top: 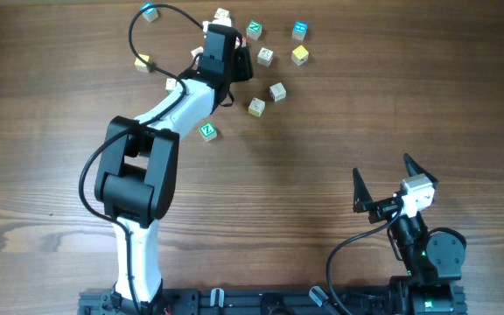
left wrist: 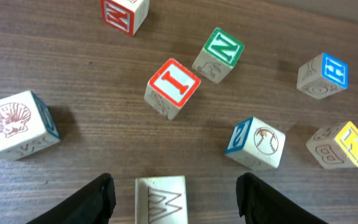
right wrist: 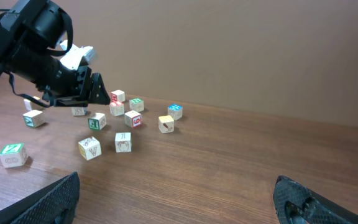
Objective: Form a circle
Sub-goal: 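Grasp the white W block with the left gripper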
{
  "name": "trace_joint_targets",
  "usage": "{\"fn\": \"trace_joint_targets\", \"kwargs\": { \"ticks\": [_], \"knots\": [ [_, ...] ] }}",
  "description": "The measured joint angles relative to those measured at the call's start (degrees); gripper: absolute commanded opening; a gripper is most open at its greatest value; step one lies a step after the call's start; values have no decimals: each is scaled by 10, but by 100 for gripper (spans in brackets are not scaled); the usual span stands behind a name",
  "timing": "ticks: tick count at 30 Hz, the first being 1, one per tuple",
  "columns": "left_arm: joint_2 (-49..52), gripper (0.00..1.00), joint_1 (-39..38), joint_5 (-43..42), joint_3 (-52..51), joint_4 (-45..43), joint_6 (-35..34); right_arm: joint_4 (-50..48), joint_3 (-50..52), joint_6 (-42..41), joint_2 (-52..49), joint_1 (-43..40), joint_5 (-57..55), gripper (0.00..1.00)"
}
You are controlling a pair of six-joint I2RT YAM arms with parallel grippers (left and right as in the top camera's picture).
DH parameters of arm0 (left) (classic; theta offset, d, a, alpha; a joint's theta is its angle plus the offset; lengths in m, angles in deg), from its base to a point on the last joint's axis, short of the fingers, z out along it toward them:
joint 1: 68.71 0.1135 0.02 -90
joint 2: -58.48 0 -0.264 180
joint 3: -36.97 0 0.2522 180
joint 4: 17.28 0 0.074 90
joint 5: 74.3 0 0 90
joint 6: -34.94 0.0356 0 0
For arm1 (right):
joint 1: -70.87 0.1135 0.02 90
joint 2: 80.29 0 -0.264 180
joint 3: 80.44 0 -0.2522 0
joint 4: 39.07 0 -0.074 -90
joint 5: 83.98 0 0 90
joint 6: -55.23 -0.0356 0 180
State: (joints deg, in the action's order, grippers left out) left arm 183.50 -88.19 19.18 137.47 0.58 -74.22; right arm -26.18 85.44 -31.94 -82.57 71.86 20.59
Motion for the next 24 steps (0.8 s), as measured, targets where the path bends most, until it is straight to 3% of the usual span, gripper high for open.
{"fn": "trace_joint_targets", "kwargs": {
  "ticks": [8,17,24],
  "knots": [
    [52,60,0,0,0,-28,0,0,0,0,0,0,0,100],
    [55,28,0,0,0,-28,0,0,0,0,0,0,0,100],
    [53,25,0,0,0,-24,0,0,0,0,0,0,0,100]
  ]
}}
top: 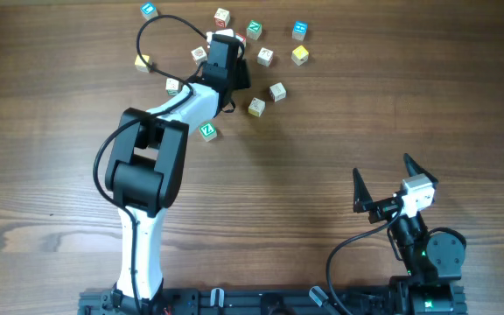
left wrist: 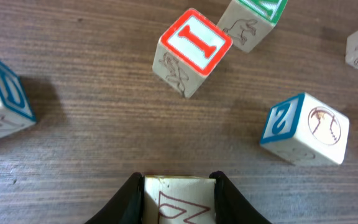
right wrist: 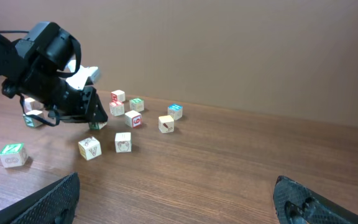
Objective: Form a circle
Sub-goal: 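Grasp the white W block with the left gripper, then place the W block beside the Z block and open the left gripper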
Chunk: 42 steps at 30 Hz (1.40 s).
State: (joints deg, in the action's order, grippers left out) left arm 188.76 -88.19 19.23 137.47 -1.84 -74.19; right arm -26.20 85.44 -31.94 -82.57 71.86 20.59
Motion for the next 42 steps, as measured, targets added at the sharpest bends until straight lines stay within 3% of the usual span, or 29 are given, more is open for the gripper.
{"fn": "trace_joint_targets", "kwargs": {
  "ticks": [5,8,12,17,21,25,32,37,39,42],
  "knots": [
    [-84,26,0,0,0,123,0,0,0,0,0,0,0,100],
    [-166,27,0,0,5,252,0,0,0,0,0,0,0,100],
    [-182,27,0,-22,4,409,0,0,0,0,0,0,0,100],
    [-182,27,-1,-34,-8,431,0,0,0,0,0,0,0,100],
    [-182,21,4,-35,-8,445,-2,0,0,0,0,0,0,100],
    [-196,25,40,-39,-12,489,-22,0,0,0,0,0,0,100],
    [-336,25,93,-36,-16,656,-56,0,0,0,0,0,0,100],
    [-335,26,93,-37,-134,605,-89,0,0,0,0,0,0,100],
    [-333,29,89,-59,-229,502,-99,-1,0,0,0,0,0,100],
    [-332,29,74,-71,-289,434,-104,0,0,0,0,0,0,99]
  ]
}}
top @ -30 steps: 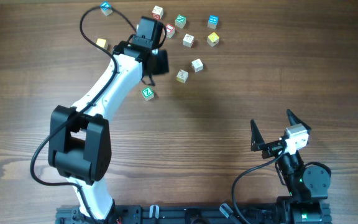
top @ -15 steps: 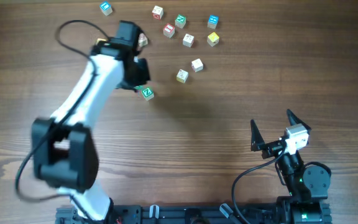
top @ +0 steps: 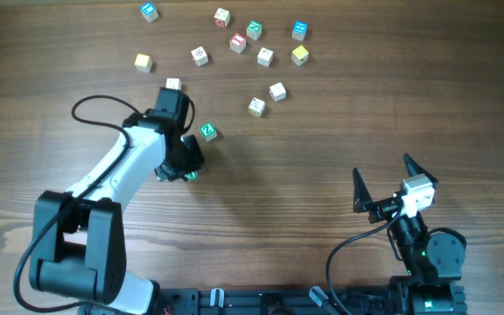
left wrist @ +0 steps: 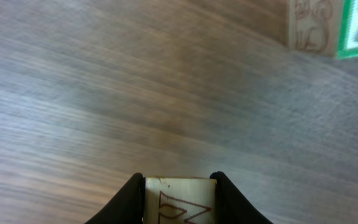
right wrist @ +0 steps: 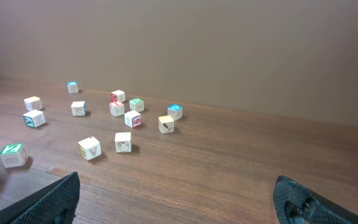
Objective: Form a circle
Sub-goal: 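Place the W block beside the Z block and open the left gripper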
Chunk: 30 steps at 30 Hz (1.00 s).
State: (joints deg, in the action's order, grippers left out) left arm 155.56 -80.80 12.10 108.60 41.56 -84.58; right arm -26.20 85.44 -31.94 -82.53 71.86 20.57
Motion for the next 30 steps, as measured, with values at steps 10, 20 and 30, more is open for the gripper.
{"fn": "trace_joint_targets", "kwargs": {
  "ticks": [10,20,30],
  "knots": [
    [0,44,-57,34,-26,-80,1,0,0,0,0,0,0,100],
    [0,49,-57,6,-40,-62,3,0,0,0,0,0,0,100],
    [0,34,-57,16,-40,-92,5,0,0,0,0,0,0,100]
  ]
}}
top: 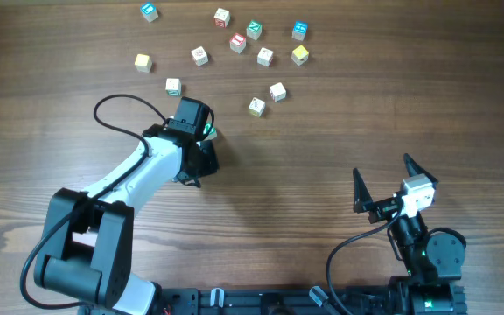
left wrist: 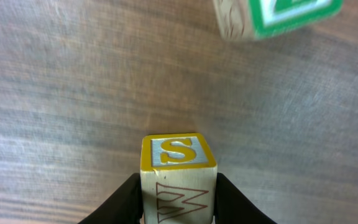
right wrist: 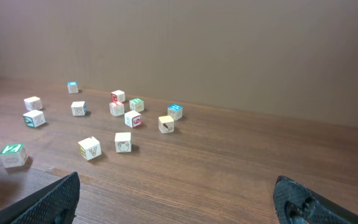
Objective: Form a circle
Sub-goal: 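Place the W block beside the Z block and open the left gripper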
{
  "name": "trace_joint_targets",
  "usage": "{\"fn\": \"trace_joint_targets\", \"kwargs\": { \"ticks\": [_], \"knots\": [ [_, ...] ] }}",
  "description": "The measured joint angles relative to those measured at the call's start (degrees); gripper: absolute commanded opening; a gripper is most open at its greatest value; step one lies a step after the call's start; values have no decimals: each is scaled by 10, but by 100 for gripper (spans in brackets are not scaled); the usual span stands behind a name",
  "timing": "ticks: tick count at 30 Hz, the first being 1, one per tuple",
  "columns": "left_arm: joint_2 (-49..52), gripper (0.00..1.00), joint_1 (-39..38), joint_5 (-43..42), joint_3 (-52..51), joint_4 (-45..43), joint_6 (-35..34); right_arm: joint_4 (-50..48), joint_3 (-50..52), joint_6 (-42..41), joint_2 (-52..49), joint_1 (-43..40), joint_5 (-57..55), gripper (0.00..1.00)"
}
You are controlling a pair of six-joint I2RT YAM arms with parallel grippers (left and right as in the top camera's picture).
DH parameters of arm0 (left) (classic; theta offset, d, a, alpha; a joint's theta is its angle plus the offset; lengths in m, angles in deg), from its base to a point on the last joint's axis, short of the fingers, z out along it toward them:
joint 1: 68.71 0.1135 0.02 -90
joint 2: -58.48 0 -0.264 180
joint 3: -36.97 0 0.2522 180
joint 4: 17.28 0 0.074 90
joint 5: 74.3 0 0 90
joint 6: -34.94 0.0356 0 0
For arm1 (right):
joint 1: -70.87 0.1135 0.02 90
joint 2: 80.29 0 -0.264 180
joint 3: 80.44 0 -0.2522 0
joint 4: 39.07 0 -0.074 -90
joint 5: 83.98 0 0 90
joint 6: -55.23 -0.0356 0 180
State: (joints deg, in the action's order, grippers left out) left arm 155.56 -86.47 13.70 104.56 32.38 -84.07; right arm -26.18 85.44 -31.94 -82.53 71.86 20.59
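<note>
My left gripper [top: 202, 159] is shut on a wooden letter block [left wrist: 178, 177] that shows a yellow S face and a red W face. In the overhead view the gripper hides this block. It sits just in front of a green-faced block [left wrist: 277, 14] [top: 209, 132], apart from it. The other letter blocks lie scattered at the back, among them a red one [top: 237, 42] and two pale ones [top: 256, 106] [top: 276, 91]. My right gripper [top: 383, 199] stands open and empty near the front right, far from all blocks [right wrist: 179, 202].
At the back left lie a blue block [top: 150, 10], a yellow block [top: 142, 62] and a pale one [top: 172, 86]. A black cable [top: 125, 109] loops beside the left arm. A bare wooden tabletop [top: 322, 149] lies between the two arms.
My left gripper, still shut on the block, has moved right from the green block's near-left to just in front of it. The held block's yellow S face now shows. The right arm is unchanged.
My left gripper first stood open over the W block among the blocks at the back. It was then shut on that block. Later it held the block at mid-table, left of the green block, and now holds it just in front of that block.
</note>
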Motion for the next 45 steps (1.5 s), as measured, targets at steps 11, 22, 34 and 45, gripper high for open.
{"fn": "trace_joint_targets", "kwargs": {
  "ticks": [11,22,34,45],
  "knots": [
    [0,47,0,13,-1,-64,0,0,0,0,0,0,0,99],
    [0,39,0,13,-1,-77,0,0,0,0,0,0,0,99],
    [0,36,0,13,-20,-77,0,0,0,0,0,0,0,100],
    [0,43,0,39,-21,-103,0,0,0,0,0,0,0,100]
  ]
}}
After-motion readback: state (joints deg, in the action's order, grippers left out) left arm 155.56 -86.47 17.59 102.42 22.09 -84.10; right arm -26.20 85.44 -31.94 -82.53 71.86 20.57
